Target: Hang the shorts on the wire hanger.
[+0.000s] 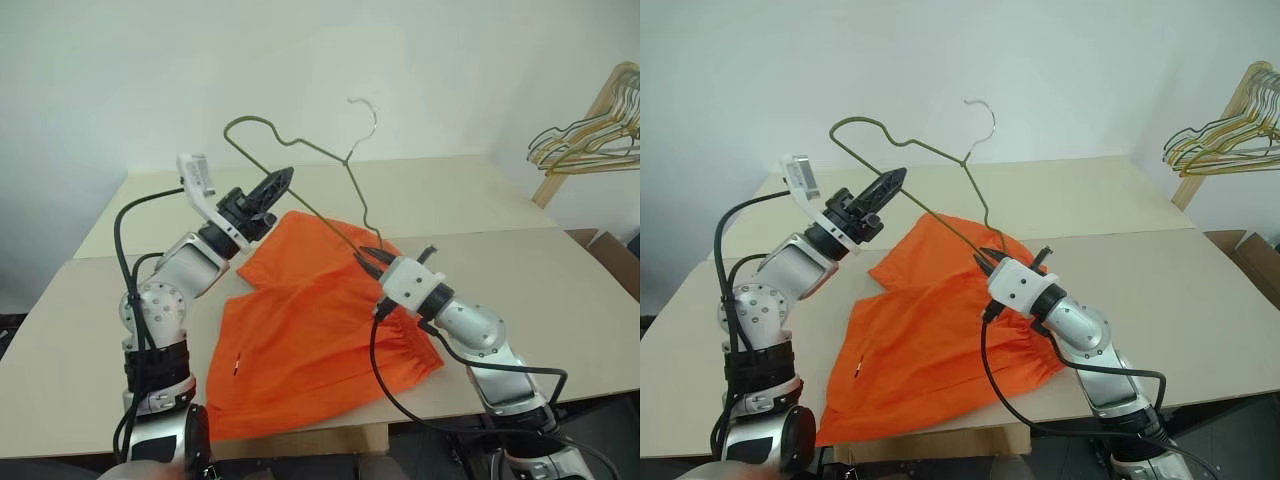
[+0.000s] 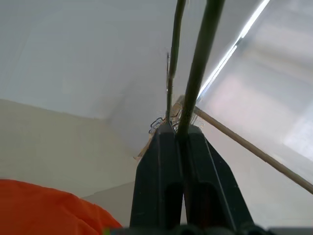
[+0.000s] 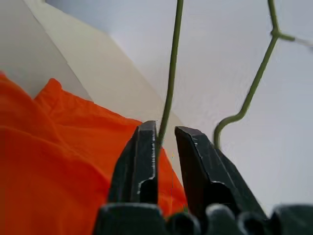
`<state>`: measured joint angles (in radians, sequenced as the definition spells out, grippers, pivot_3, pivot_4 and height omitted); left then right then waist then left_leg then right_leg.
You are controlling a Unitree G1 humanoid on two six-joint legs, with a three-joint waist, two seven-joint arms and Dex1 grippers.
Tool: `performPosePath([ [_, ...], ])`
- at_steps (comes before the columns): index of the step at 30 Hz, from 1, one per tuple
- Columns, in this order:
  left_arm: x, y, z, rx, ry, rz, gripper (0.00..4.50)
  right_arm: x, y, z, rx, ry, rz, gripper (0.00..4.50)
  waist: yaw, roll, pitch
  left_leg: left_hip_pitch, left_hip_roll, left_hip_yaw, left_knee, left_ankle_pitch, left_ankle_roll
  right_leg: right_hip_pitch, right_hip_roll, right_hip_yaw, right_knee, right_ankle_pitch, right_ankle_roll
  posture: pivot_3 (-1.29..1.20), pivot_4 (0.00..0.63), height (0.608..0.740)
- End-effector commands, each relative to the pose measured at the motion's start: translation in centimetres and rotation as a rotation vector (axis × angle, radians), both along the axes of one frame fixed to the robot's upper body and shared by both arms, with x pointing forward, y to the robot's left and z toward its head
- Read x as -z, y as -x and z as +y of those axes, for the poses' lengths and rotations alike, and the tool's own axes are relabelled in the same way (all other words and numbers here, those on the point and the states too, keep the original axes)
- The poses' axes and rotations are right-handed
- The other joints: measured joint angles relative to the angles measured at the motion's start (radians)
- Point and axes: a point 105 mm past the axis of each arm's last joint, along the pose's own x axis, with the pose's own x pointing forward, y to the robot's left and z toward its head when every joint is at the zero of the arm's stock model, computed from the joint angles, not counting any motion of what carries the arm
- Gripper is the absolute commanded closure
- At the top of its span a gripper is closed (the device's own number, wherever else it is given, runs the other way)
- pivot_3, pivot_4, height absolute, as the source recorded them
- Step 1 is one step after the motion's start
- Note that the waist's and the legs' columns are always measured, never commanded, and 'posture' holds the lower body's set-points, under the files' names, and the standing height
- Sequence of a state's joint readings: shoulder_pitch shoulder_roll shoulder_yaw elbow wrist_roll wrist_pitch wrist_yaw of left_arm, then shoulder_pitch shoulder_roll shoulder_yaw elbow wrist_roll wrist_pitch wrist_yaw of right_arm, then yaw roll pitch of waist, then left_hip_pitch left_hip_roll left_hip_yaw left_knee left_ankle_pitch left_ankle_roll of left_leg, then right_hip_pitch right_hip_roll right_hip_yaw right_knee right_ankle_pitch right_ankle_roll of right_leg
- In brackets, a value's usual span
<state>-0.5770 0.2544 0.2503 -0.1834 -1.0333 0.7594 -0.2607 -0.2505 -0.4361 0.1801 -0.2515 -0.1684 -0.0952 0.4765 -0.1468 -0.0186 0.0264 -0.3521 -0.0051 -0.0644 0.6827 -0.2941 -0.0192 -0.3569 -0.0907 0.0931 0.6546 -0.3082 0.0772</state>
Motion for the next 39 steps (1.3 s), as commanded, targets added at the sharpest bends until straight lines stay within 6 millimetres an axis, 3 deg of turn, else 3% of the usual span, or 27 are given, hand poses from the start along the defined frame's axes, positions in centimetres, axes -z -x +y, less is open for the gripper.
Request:
performPosePath([
  [1, -1.9, -0.3, 0.2, -0.051, 0.014, -0.112, 4.5, -1.6, -0.3, -0.3, 0.023, -0.037, -0.078, 2.34, 0.001, 0.0, 0.0, 0.0, 0.0, 0.0, 0.0, 0.0, 0.0, 0.0, 0.0, 0.0, 0.0, 0.0, 0.0, -0.12, 0.0, 0.74],
  [5, -2.1, -0.7, 0.9, -0.067, -0.067, -0.193, 4.5, -2.4, -0.9, -1.6, 0.056, -0.14, 0.014, 2.34, -0.002, 0.0, 0.0, 0.0, 0.0, 0.0, 0.0, 0.0, 0.0, 0.0, 0.0, 0.0, 0.0, 0.0, 0.0, -0.12, 0.0, 0.74],
  [7, -3.7, 0.4, 1.8, 0.033, -0.079, -0.276, 4.5, -2.5, -0.8, -3.1, -0.004, -0.237, 0.236, 2.34, -0.004, 0.0, 0.001, 0.0, 0.0, 0.0, 0.0, 0.0, 0.0, 0.0, 0.0, 0.0, 0.0, 0.0, 0.0, -0.12, 0.0, 0.74],
  [12, -6.2, 3.2, 3.4, 0.307, -0.145, -0.432, 4.5, -3.3, 0.9, -5.2, -0.25, -0.219, 0.514, 2.34, -0.004, 0.001, 0.002, 0.0, 0.001, -0.001, -0.002, 0.0, 0.001, 0.001, 0.0, -0.002, -0.004, 0.0, 0.0, -0.12, 0.0, 0.74],
  [17, -9.0, 5.0, 5.3, 0.455, -0.133, -0.527, 4.5, -3.4, 3.1, -6.5, -0.526, -0.114, 0.734, 2.34, -0.006, 0.003, 0.003, 0.0, 0.002, -0.003, -0.003, -0.002, 0.003, 0.004, 0.001, -0.006, -0.009, 0.0, 0.0, -0.12, 0.0, 0.74],
  [20, -9.8, 6.3, 5.7, 0.571, -0.079, -0.559, 4.5, -4.2, 3.1, -5.8, -0.63, -0.115, 0.762, 1.78, -0.009, 0.003, 0.003, 0.0, 0.002, -0.003, -0.003, -0.002, 0.003, 0.004, 0.001, -0.006, -0.009, 0.0, 0.0, -0.11, 0.0, 0.74],
  [23, -9.6, 6.5, 5.3, 0.608, -0.081, -0.57, 4.5, -4.5, 2.0, -4.4, -0.619, -0.098, 0.744, 0.79, -0.011, 0.003, 0.003, -0.001, 0.002, -0.003, -0.002, -0.002, 0.003, 0.003, 0.0, -0.006, -0.008, 0.0, 0.0, -0.11, 0.0, 0.74],
  [31, -9.0, 6.3, 4.2, 0.599, -0.069, -0.587, 4.5, -5.9, 2.3, -1.0, -0.7, -0.131, 0.809, 0.79, 0.002, 0.003, 0.003, -0.003, 0.002, -0.005, -0.002, -0.001, 0.002, 0.001, -0.002, -0.006, -0.007, 0.0, 0.0, -0.11, 0.0, 0.74],
  [39, -8.7, 6.3, 3.8, 0.605, -0.056, -0.588, 4.5, -5.8, 2.4, 0.3, -0.739, -0.138, 0.865, 0.79, -0.001, 0.003, 0.003, -0.003, 0.002, -0.006, -0.003, -0.001, 0.002, -0.001, -0.002, -0.007, -0.007, 0.0, 0.0, -0.1, 0.0, 0.74],
])
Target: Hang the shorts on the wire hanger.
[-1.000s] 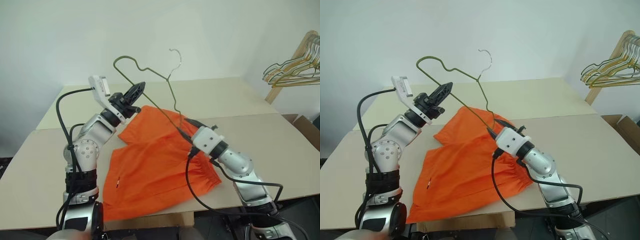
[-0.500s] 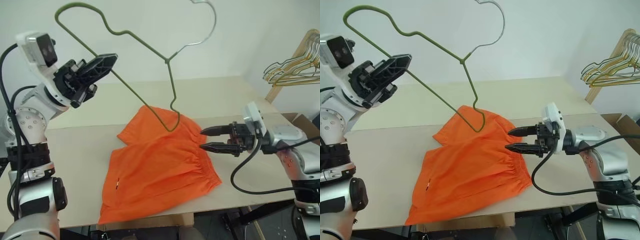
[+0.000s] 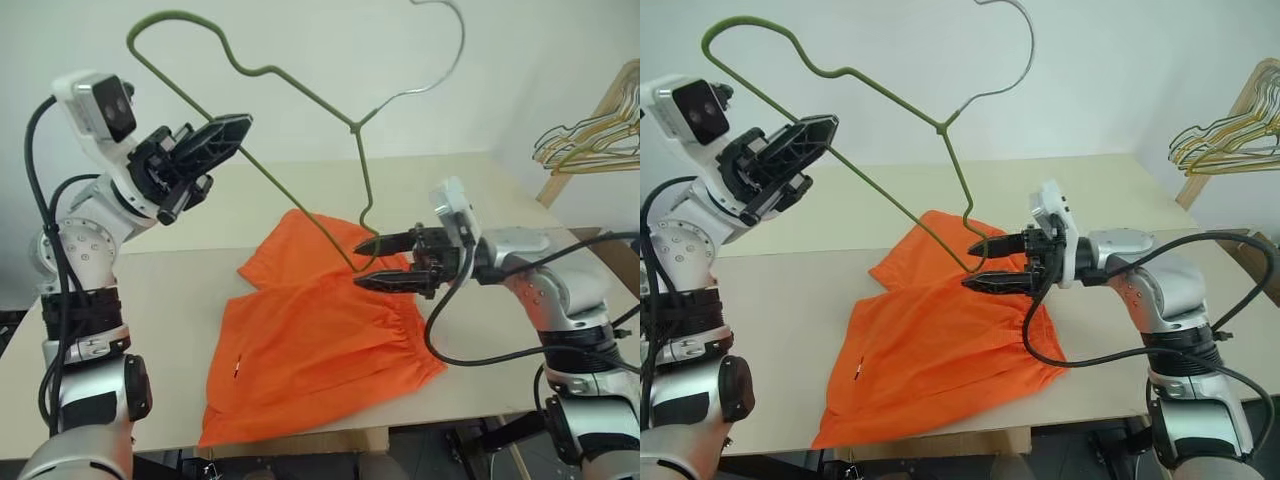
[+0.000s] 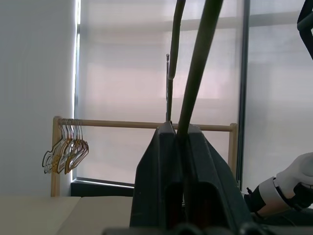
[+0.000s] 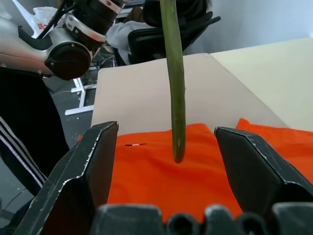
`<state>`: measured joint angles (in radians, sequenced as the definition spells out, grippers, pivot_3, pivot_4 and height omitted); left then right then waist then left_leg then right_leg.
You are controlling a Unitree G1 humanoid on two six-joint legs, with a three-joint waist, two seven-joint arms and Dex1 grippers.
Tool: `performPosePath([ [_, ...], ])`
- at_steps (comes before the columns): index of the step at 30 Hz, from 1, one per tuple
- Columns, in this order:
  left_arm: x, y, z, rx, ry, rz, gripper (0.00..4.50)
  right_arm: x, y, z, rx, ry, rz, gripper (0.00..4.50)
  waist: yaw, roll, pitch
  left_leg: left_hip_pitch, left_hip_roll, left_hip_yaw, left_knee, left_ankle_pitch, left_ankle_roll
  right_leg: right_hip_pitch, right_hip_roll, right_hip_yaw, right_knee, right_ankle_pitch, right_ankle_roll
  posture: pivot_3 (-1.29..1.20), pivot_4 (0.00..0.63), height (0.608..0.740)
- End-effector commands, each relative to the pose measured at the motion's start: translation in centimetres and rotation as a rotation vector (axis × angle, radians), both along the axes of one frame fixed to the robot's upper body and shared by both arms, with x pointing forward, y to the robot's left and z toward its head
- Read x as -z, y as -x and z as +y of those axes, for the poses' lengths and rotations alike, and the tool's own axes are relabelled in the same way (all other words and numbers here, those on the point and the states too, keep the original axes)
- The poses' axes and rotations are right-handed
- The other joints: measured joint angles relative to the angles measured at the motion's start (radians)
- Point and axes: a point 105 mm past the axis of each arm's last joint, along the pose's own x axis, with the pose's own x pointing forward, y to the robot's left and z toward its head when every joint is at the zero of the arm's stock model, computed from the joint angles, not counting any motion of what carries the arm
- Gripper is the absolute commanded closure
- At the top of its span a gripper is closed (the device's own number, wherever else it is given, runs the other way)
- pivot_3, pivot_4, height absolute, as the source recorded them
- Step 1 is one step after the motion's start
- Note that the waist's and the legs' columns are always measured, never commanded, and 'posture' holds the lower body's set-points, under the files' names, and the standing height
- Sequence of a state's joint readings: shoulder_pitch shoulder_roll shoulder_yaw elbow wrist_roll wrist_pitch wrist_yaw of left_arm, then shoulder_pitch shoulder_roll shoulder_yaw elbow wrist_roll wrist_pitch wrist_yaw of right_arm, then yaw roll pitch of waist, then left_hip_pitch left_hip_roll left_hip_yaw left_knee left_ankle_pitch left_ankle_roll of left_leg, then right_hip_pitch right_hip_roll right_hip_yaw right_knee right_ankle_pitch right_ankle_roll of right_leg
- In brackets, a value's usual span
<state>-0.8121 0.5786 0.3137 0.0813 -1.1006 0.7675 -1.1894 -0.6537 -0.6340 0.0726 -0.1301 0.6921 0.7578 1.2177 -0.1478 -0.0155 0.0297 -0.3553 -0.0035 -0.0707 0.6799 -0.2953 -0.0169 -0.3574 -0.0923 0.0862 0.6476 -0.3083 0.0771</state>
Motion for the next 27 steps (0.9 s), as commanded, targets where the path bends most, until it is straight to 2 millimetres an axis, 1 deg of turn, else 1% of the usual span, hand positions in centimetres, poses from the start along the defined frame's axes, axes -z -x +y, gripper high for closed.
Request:
performPosePath([
  [1, -0.6, 0.5, 0.1, -0.012, 0.009, -0.046, 4.5, -1.3, 0.2, 0.4, -0.029, -0.018, -0.03, 0.79, 0.0, 0.0, 0.0, 0.0, 0.0, 0.0, 0.0, 0.0, 0.0, 0.0, 0.0, 0.0, 0.0, 0.0, 0.0, -0.1, 0.0, 0.74],
  [8, -0.3, 0.6, 0.0, -0.009, 0.009, -0.039, 4.5, -1.7, -0.2, 0.7, -0.02, -0.028, -0.023, 0.79, -0.002, 0.0, 0.0, 0.0, 0.0, 0.0, 0.0, 0.0, 0.0, 0.0, 0.0, 0.0, 0.0, 0.0, 0.0, -0.1, 0.0, 0.74],
  [9, -0.2, 0.6, 0.0, -0.009, 0.009, -0.037, 4.5, -1.7, -0.2, 0.7, -0.017, -0.027, -0.015, 0.95, -0.002, 0.0, 0.0, 0.0, 0.0, 0.0, 0.0, 0.0, 0.0, 0.0, 0.0, 0.0, 0.0, 0.0, 0.0, -0.1, 0.0, 0.74],
  [11, -0.2, 0.5, -0.1, -0.009, 0.013, -0.032, 4.5, -1.7, -0.3, 0.7, -0.013, -0.025, -0.003, 1.38, -0.002, 0.0, 0.0, 0.0, 0.0, 0.0, 0.0, 0.0, 0.0, 0.0, 0.0, 0.0, 0.0, 0.0, 0.0, -0.1, 0.0, 0.74],
  [12, -0.1, 0.5, -0.1, -0.008, 0.014, -0.029, 4.5, -1.6, -0.3, 0.8, -0.017, -0.024, 0.001, 1.68, -0.002, 0.0, 0.0, 0.0, 0.0, 0.0, 0.0, 0.0, 0.0, 0.0, 0.0, 0.0, 0.0, 0.0, 0.0, -0.1, 0.0, 0.74],
  [17, 0.1, -0.1, -0.2, -0.032, 0.024, -0.01, 4.5, -1.6, -0.2, 0.9, -0.015, -0.02, 0.012, 3.46, -0.002, 0.0, 0.0, 0.0, 0.0, 0.0, 0.0, 0.0, 0.0, 0.0, 0.0, 0.0, 0.0, 0.0, 0.0, -0.1, 0.0, 0.74],
  [18, 0.2, -0.1, -0.2, -0.029, 0.027, -0.006, 4.5, -1.6, -0.3, 0.9, -0.014, -0.024, 0.015, 3.89, -0.002, 0.0, 0.0, 0.0, 0.0, 0.0, 0.0, 0.0, 0.0, 0.0, 0.0, 0.0, 0.0, 0.0, 0.0, -0.11, 0.0, 0.74],
  [19, 0.3, -0.1, -0.2, -0.026, 0.027, -0.003, 4.5, -1.6, -0.2, 0.9, -0.014, -0.026, 0.017, 4.2, -0.003, 0.0, 0.0, 0.0, 0.0, 0.0, 0.0, 0.0, 0.0, 0.0, 0.0, 0.0, 0.0, 0.0, 0.0, -0.11, 0.0, 0.74],
  [20, 0.4, -0.1, -0.2, -0.02, 0.023, 0.004, 4.5, -1.6, -0.2, 1.0, -0.015, -0.027, 0.019, 4.45, -0.004, 0.0, 0.0, 0.0, 0.0, 0.0, 0.0, 0.0, 0.0, 0.0, 0.0, 0.0, 0.0, 0.0, 0.0, -0.11, 0.0, 0.74],
  [22, 1.0, -0.4, -0.3, -0.026, -0.008, 0.035, 4.5, -1.6, -0.3, 1.0, -0.013, -0.025, 0.022, 4.45, -0.005, 0.0, 0.0, 0.0, 0.0, 0.0, 0.0, 0.0, 0.0, 0.0, 0.0, 0.0, 0.001, 0.0, 0.0, -0.11, 0.0, 0.74],
  [24, 2.2, -0.6, -0.4, -0.02, -0.07, 0.075, 3.95, -1.5, -0.3, 0.9, -0.006, -0.024, 0.027, 4.5, -0.006, 0.0, 0.0, 0.0, 0.0, 0.0, 0.0, 0.0, 0.0, 0.0, 0.0, 0.0, 0.001, 0.0, 0.0, -0.11, 0.0, 0.74],
  [25, 2.6, -0.8, -0.4, -0.035, -0.085, 0.084, 3.72, -1.5, -0.3, 0.9, -0.001, -0.026, 0.031, 4.5, -0.006, 0.0, 0.0, 0.0, 0.0, 0.0, 0.0, 0.0, 0.0, 0.0, 0.001, 0.0, 0.001, 0.0, 0.0, -0.11, 0.0, 0.74],
  [27, 3.4, -1.6, -0.4, -0.1, -0.105, 0.106, 3.07, -1.5, -0.3, 0.7, 0.007, -0.034, 0.034, 4.5, -0.006, 0.0, 0.0, 0.0, 0.0, 0.0, 0.0, 0.0, 0.0, 0.0, 0.0, 0.0, 0.001, 0.0, 0.0, -0.11, 0.0, 0.74],
])
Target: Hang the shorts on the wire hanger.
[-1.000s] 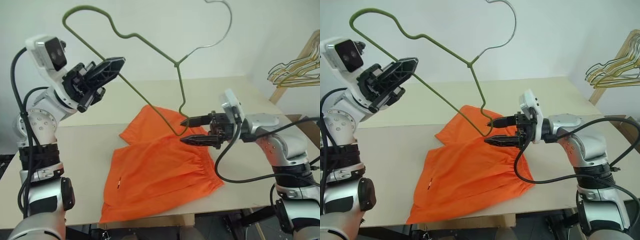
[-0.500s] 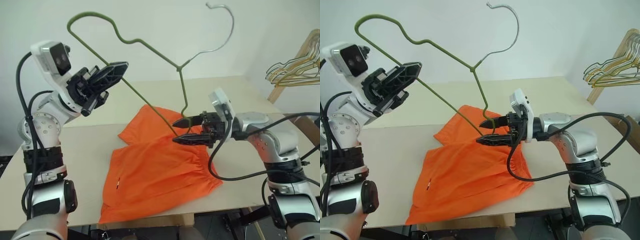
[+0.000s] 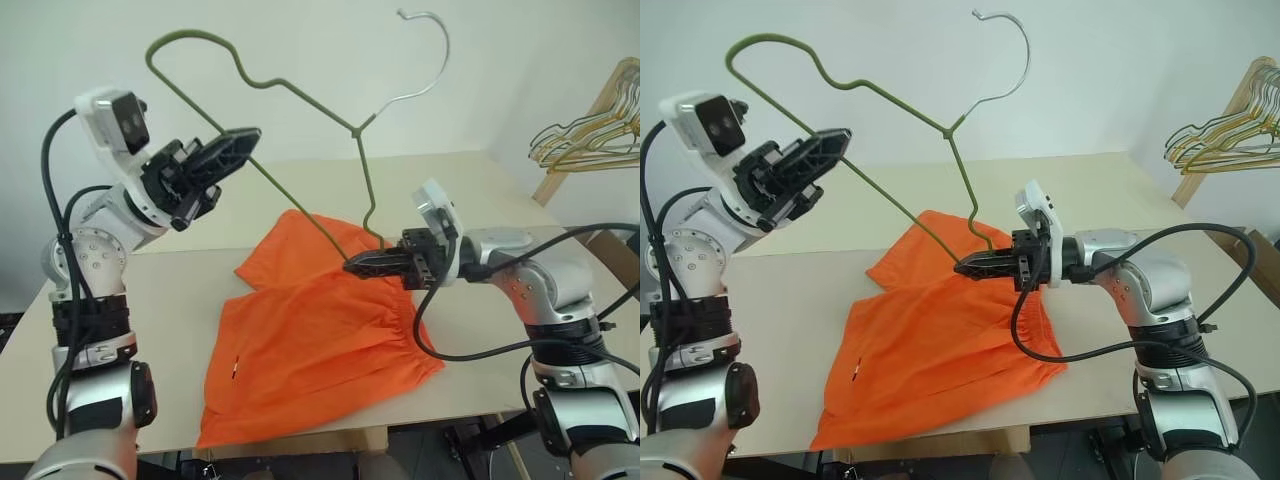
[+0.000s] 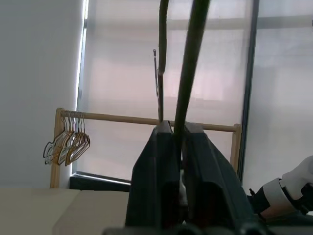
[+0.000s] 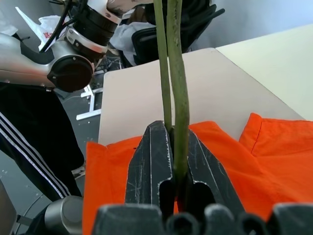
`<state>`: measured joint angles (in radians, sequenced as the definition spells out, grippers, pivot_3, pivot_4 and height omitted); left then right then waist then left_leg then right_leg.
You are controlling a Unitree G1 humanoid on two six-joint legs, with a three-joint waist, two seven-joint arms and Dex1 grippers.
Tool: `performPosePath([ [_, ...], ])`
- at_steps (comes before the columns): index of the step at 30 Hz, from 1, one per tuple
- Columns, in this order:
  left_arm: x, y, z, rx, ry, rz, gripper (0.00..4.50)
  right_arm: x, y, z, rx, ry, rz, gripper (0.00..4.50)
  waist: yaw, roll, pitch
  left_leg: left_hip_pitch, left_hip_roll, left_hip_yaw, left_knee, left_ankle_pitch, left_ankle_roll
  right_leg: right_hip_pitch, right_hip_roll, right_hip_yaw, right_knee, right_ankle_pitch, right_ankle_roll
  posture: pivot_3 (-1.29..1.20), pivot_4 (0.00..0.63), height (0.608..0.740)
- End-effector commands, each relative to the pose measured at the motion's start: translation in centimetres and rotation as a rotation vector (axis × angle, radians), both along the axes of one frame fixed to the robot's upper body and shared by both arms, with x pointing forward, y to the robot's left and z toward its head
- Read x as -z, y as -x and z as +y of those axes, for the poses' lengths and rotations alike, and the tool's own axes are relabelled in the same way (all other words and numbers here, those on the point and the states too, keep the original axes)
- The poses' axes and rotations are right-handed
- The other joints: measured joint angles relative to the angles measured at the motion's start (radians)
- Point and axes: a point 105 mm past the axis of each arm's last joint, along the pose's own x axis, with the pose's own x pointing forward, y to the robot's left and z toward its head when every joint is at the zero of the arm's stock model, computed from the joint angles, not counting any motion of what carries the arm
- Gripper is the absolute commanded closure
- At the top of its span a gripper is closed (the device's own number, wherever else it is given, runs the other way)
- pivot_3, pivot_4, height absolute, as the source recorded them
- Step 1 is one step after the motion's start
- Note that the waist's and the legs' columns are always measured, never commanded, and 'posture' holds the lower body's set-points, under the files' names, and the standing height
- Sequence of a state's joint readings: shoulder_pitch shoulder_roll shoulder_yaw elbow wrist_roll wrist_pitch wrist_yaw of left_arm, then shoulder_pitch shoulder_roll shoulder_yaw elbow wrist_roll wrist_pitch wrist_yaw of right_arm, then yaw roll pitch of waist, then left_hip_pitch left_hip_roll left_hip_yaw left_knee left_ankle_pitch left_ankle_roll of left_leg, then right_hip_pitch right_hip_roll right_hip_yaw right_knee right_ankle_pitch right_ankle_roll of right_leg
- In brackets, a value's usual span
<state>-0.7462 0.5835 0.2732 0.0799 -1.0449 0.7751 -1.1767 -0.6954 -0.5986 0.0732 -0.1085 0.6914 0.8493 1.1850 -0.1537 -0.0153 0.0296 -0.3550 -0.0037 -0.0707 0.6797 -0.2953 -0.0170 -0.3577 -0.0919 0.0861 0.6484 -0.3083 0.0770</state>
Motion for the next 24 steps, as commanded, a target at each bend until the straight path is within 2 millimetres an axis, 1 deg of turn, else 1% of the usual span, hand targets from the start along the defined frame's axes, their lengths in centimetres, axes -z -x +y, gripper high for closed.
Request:
performPosePath([
  [1, 1.5, -0.8, -0.1, -0.069, -0.081, 0.019, 2.7, -1.5, 0.2, -0.1, 0.001, -0.045, -0.029, 4.5, 0.001, 0.0, 0.0, 0.0, 0.0, 0.0, 0.0, 0.0, 0.0, 0.0, 0.0, 0.0, 0.0, 0.0, 0.0, -0.12, 0.0, 0.74],
  [2, 3.0, -1.4, 0.2, -0.107, -0.143, 0.061, 2.44, -1.7, 0.1, -0.5, 0.023, -0.065, -0.016, 4.5, 0.001, 0.0, 0.0, 0.0, 0.0, 0.0, 0.0, 0.0, 0.0, 0.0, 0.0, 0.0, 0.0, 0.0, 0.0, -0.12, 0.0, 0.74],
  [3, 4.5, -1.7, 0.5, -0.137, -0.21, 0.094, 2.07, -1.9, 0.1, -0.8, 0.041, -0.082, -0.005, 4.5, 0.0, 0.0, 0.0, 0.0, 0.0, 0.0, 0.0, 0.0, 0.0, 0.0, 0.0, 0.0, 0.0, 0.0, 0.0, -0.12, 0.0, 0.74],
  [4, 6.4, -2.1, 0.8, -0.186, -0.306, 0.094, 1.75, -2.0, 0.1, -1.2, 0.061, -0.095, 0.005, 4.5, 0.0, 0.0, 0.0, 0.0, 0.0, 0.0, 0.0, 0.0, 0.0, 0.0, 0.0, 0.0, 0.0, 0.0, 0.0, -0.13, 0.0, 0.74],
  [5, 9.1, -3.0, 1.2, -0.277, -0.461, 0.094, 1.44, -2.0, 0.0, -1.8, 0.091, -0.105, 0.023, 4.5, -0.001, 0.0, 0.0, 0.0, 0.0, 0.0, 0.0, 0.0, 0.0, 0.0, 0.0, 0.0, 0.0, 0.0, 0.0, -0.13, 0.0, 0.74],
  [6, 11.3, -3.4, 1.6, -0.334, -0.594, 0.074, 1.07, -1.9, 0.0, -2.3, 0.117, -0.11, 0.043, 4.5, 0.0, 0.0, 0.0, 0.0, 0.0, 0.0, -0.001, 0.0, 0.0, 0.0, 0.0, 0.0, 0.0, 0.0, 0.0, -0.13, 0.0, 0.74],
  [7, 13.6, -3.4, 2.2, -0.373, -0.744, 0.019, 0.78, -1.6, 0.2, -3.0, 0.15, -0.107, 0.062, 4.5, 0.001, 0.0, 0.0, 0.0, 0.0, 0.0, -0.001, 0.0, 0.0, 0.0, 0.0, 0.0, 0.0, 0.0, 0.0, -0.14, 0.0, 0.74],
  [8, 15.2, -3.3, 2.7, -0.398, -0.848, -0.05, 0.43, -1.2, 0.4, -3.8, 0.186, -0.092, 0.079, 4.5, 0.002, 0.0, 0.0, 0.0, 0.0, 0.0, -0.002, 0.0, 0.0, 0.0, 0.0, 0.0, -0.001, 0.0, 0.0, -0.14, 0.0, 0.74],
  [9, 15.3, -3.0, 2.7, -0.402, -0.823, -0.04, 0.04, -0.3, 0.6, -5.1, 0.24, -0.058, 0.121, 4.5, 0.003, 0.0, 0.0, 0.0, 0.0, 0.0, -0.003, 0.0, -0.001, 0.0, 0.0, 0.0, -0.002, 0.0, 0.0, -0.14, 0.0, 0.74],
  [10, 15.1, -2.7, 2.4, -0.392, -0.777, -0.028, 0.01, 0.4, 0.9, -6.1, 0.288, -0.028, 0.156, 4.5, 0.009, 0.0, 0.0, -0.001, 0.0, 0.0, -0.003, 0.0, -0.001, -0.001, -0.001, 0.0, -0.002, 0.0, 0.0, -0.15, 0.0, 0.74],
  [11, 14.4, -2.2, 2.0, -0.366, -0.724, -0.037, 0.01, 1.1, 1.1, -7.2, 0.344, 0.008, 0.172, 4.5, 0.014, 0.0, 0.0, -0.005, 0.001, 0.0, -0.002, 0.0, 0.0, -0.004, -0.001, -0.001, -0.002, 0.0, 0.0, -0.15, 0.0, 0.74],
  [12, 13.9, -1.6, 1.4, -0.332, -0.702, -0.066, 0.01, 2.4, 1.9, -8.7, 0.378, 0.064, 0.28, 4.5, 0.02, 0.0, 0.0, -0.011, 0.001, -0.001, -0.001, 0.0, -0.001, -0.01, -0.002, -0.002, -0.001, 0.0, 0.0, -0.15, 0.0, 0.74],
  [13, 13.7, -1.1, 1.0, -0.31, -0.701, -0.096, 0.01, 3.1, 2.5, -9.6, 0.395, 0.097, 0.355, 4.5, 0.026, 0.0, 0.0, -0.018, 0.0, -0.001, 0.002, 0.001, -0.001, -0.016, -0.003, -0.002, 0.001, 0.0, 0.0, -0.15, 0.0, 0.74],
  [14, 13.6, -0.5, 0.5, -0.279, -0.708, -0.125, 0.01, 4.1, 3.2, -11.0, 0.445, 0.157, 0.419, 4.5, 0.029, 0.0, 0.0, -0.023, 0.0, -0.001, 0.003, 0.001, -0.001, -0.021, -0.004, -0.002, 0.002, 0.0, 0.0, -0.15, 0.0, 0.74],
  [15, 13.7, 0.0, 0.0, -0.253, -0.716, -0.142, 0.01, 4.7, 4.0, -12.3, 0.48, 0.182, 0.459, 4.5, 0.031, 0.0, -0.001, -0.026, -0.001, -0.001, 0.004, 0.001, -0.001, -0.025, -0.004, -0.002, 0.004, 0.0, 0.0, -0.16, 0.0, 0.74],
  [16, 13.7, 0.3, -0.2, -0.238, -0.72, -0.151, 0.01, 5.0, 4.5, -13.1, 0.504, 0.195, 0.468, 4.5, 0.033, 0.001, -0.001, -0.029, -0.001, -0.001, 0.005, 0.001, -0.001, -0.027, -0.004, -0.002, 0.01, 0.0, 0.0, -0.16, 0.0, 0.74],
  [17, 13.7, 0.5, -0.4, -0.227, -0.722, -0.158, 0.01, 5.2, 4.9, -13.7, 0.52, 0.207, 0.505, 4.5, 0.031, 0.003, -0.003, -0.029, -0.002, -0.001, 0.005, 0.001, -0.001, -0.027, -0.004, -0.002, 0.011, 0.0, 0.0, -0.16, 0.0, 0.74],
  [18, 13.8, 0.9, -0.8, -0.207, -0.727, -0.17, 0.01, 5.3, 5.5, -14.8, 0.544, 0.186, 0.589, 4.5, 0.028, 0.005, -0.004, -0.028, -0.002, 0.001, 0.005, 0.001, -0.001, -0.027, -0.003, -0.001, 0.012, 0.0, 0.0, -0.17, 0.0, 0.74],
  [19, 13.8, 1.1, -0.9, -0.193, -0.73, -0.179, 0.01, 5.4, 5.9, -15.5, 0.559, 0.17, 0.649, 4.5, 0.024, 0.005, -0.004, -0.027, -0.002, 0.002, 0.005, 0.001, 0.0, -0.027, -0.003, -0.001, 0.011, 0.0, 0.0, -0.17, 0.0, 0.74],
  [20, 13.9, 1.6, -1.2, -0.165, -0.739, -0.197, 0.01, 5.3, 6.9, -16.5, 0.561, 0.142, 0.742, 4.5, 0.018, 0.005, -0.004, -0.026, -0.001, 0.004, 0.005, 0.001, 0.0, -0.027, -0.001, 0.002, 0.009, 0.0, 0.0, -0.18, 0.0, 0.74],
  [21, 13.9, 1.9, -1.4, -0.147, -0.745, -0.208, 0.01, 5.2, 7.6, -17.1, 0.559, 0.12, 0.799, 4.5, 0.017, 0.005, -0.003, -0.024, 0.0, 0.006, 0.005, 0.001, 0.0, -0.026, 0.0, 0.003, 0.008, 0.0, 0.0, -0.18, 0.0, 0.74],
  [23, 13.7, 2.4, -1.7, -0.114, -0.75, -0.244, 0.01, 4.9, 9.5, -18.4, 0.563, 0.088, 0.915, 4.5, 0.017, 0.005, -0.003, -0.02, 0.0, 0.01, 0.005, 0.001, 0.003, -0.021, 0.0, 0.004, 0.007, 0.0, 0.0, -0.18, 0.0, 0.74],
  [24, 13.6, 2.6, -1.8, -0.106, -0.75, -0.253, 0.01, 4.9, 10.1, -18.7, 0.564, 0.081, 0.945, 4.5, 0.019, 0.005, -0.002, -0.015, 0.0, 0.013, 0.005, 0.001, 0.004, -0.015, 0.001, 0.004, 0.006, 0.0, 0.0, -0.18, 0.0, 0.74],
])
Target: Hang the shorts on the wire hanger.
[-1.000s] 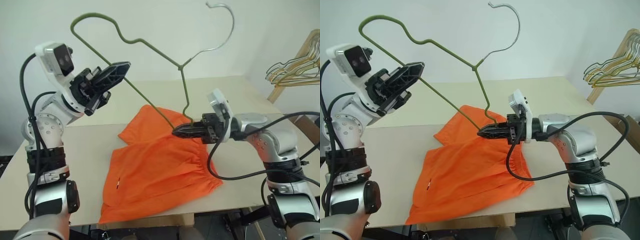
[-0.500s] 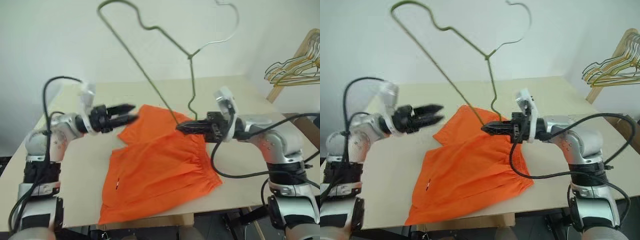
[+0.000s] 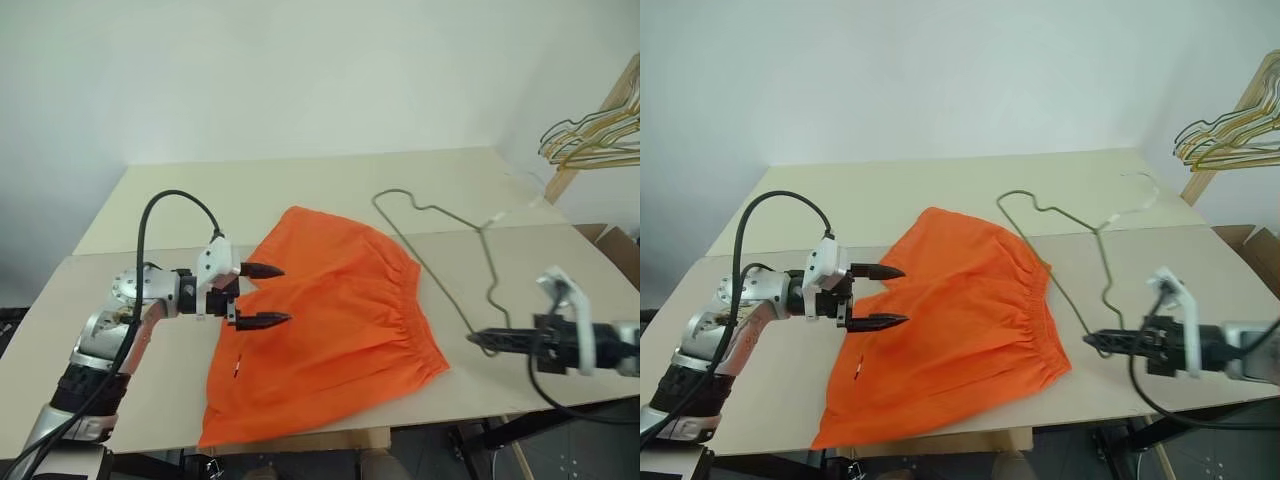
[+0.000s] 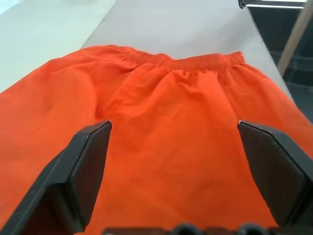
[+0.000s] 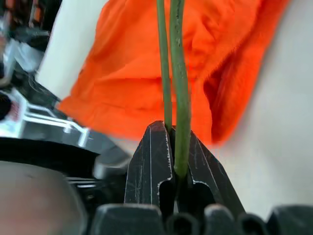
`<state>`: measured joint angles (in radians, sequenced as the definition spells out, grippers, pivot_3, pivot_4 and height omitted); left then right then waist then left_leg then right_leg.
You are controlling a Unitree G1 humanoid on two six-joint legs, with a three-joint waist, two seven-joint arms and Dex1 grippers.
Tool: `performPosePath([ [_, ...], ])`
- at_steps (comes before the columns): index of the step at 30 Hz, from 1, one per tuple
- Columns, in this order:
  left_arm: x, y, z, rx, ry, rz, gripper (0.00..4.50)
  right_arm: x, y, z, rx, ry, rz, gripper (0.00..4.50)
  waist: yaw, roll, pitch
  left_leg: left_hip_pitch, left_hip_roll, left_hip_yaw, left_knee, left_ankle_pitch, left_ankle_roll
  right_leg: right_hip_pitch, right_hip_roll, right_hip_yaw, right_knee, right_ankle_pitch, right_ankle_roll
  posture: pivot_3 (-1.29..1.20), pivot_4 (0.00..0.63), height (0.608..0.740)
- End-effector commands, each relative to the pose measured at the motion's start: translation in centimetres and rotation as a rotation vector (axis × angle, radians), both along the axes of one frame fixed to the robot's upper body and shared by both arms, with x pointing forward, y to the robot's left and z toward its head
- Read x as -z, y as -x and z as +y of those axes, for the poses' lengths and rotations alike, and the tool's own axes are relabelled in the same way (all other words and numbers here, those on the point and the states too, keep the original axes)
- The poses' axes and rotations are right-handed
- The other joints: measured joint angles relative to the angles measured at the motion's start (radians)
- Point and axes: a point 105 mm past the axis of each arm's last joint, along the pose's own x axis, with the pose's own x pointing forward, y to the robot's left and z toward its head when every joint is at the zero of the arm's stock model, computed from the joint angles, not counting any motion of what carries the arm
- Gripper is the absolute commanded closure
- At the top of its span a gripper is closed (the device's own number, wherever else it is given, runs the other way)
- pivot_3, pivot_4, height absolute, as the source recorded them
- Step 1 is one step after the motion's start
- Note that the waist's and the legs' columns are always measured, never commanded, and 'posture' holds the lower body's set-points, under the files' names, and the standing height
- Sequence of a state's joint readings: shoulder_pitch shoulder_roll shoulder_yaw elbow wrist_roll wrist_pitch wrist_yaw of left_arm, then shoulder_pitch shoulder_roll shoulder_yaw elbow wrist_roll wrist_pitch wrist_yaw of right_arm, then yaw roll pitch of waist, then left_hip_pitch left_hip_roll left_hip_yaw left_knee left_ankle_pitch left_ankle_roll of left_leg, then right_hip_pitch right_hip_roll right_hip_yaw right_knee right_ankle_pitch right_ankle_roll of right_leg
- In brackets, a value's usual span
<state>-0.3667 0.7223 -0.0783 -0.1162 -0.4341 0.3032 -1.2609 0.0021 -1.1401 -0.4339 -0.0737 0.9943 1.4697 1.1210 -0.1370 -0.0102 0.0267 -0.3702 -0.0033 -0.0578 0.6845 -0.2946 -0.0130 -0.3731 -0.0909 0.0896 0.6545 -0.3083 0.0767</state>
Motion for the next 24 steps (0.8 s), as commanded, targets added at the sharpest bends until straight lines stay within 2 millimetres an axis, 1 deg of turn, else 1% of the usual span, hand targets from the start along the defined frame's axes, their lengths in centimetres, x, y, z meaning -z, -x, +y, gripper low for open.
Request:
performPosePath([
  [1, -1.4, 0.9, -0.6, 0.079, -0.01, -0.071, 0.01, -1.9, 2.6, -0.9, 0.002, -0.118, 0.068, 4.5, 0.003, -0.001, 0.001, 0.004, 0.001, 0.003, 0.0, -0.001, 0.002, 0.005, 0.001, 0.0, -0.002, 0.0, 0.0, -0.19, 0.0, 0.74],
  [3, -1.6, 1.1, -0.6, 0.097, -0.024, -0.082, 0.01, -1.6, 4.0, -1.3, 0.004, -0.13, 0.132, 4.5, 0.002, -0.002, 0.002, 0.008, 0.001, 0.005, 0.0, -0.001, 0.002, 0.011, 0.001, -0.001, -0.003, 0.0, 0.0, -0.19, 0.0, 0.74],
  [4, -1.6, 1.1, -0.6, 0.101, -0.029, -0.086, 0.01, -1.5, 4.5, -1.3, 0.004, -0.133, 0.151, 4.5, 0.001, -0.004, 0.004, 0.013, 0.002, 0.005, 0.0, -0.001, 0.002, 0.017, 0.002, -0.001, -0.006, 0.0, 0.001, -0.19, 0.0, 0.74],
  [5, -1.6, 1.1, -0.6, 0.106, -0.036, -0.09, 0.01, -1.0, 5.1, -1.6, 0.01, -0.123, 0.188, 4.5, -0.001, -0.005, 0.004, 0.017, 0.002, 0.006, -0.001, -0.002, 0.002, 0.022, 0.003, -0.001, -0.007, -0.001, 0.004, -0.2, 0.0, 0.74],
  [6, -1.6, 1.1, -0.6, 0.115, -0.044, -0.095, 0.01, -0.5, 5.6, -1.7, 0.013, -0.111, 0.212, 4.5, -0.004, -0.005, 0.004, 0.018, 0.003, 0.006, -0.001, -0.002, 0.002, 0.024, 0.003, -0.001, -0.008, -0.003, 0.008, -0.2, 0.0, 0.74],
  [8, -1.6, 1.1, -0.6, 0.124, -0.052, -0.096, 0.01, 0.1, 6.3, -1.9, 0.016, -0.103, 0.244, 4.5, -0.008, -0.005, 0.004, 0.018, 0.003, 0.006, -0.001, -0.001, 0.001, 0.023, 0.004, 0.0, -0.008, -0.003, 0.009, -0.2, 0.0, 0.74],
  [11, -1.5, 1.1, -0.6, 0.131, -0.053, -0.093, 0.01, 0.9, 6.7, -1.8, 0.012, -0.089, 0.274, 4.5, -0.016, -0.005, 0.004, 0.017, 0.004, 0.007, -0.001, -0.001, 0.001, 0.023, 0.004, 0.001, -0.008, -0.002, 0.009, -0.2, 0.0, 0.74],
  [14, -1.5, 1.2, -0.6, 0.138, -0.056, -0.095, 0.01, 2.2, 6.9, -2.0, 0.028, -0.066, 0.303, 4.5, -0.018, -0.005, 0.004, 0.017, 0.004, 0.007, -0.001, -0.002, 0.002, 0.022, 0.004, 0.002, -0.008, 0.0, 0.005, -0.2, 0.0, 0.74],
  [19, -1.7, 1.3, -0.6, 0.142, -0.052, -0.093, 0.01, 3.3, 7.3, -2.4, 0.048, -0.053, 0.33, 4.5, -0.013, -0.005, 0.004, 0.016, 0.003, 0.007, -0.001, -0.002, 0.002, 0.021, 0.004, 0.002, -0.009, 0.001, 0.003, -0.2, 0.0, 0.74],
  [24, -1.5, 1.4, -0.6, 0.142, -0.054, -0.092, 0.01, 3.9, 7.4, -2.5, 0.045, -0.026, 0.348, 4.5, -0.01, -0.005, 0.004, 0.016, 0.003, 0.007, -0.001, -0.002, 0.002, 0.021, 0.004, 0.002, -0.009, 0.001, 0.003, -0.2, 0.0, 0.74],
])
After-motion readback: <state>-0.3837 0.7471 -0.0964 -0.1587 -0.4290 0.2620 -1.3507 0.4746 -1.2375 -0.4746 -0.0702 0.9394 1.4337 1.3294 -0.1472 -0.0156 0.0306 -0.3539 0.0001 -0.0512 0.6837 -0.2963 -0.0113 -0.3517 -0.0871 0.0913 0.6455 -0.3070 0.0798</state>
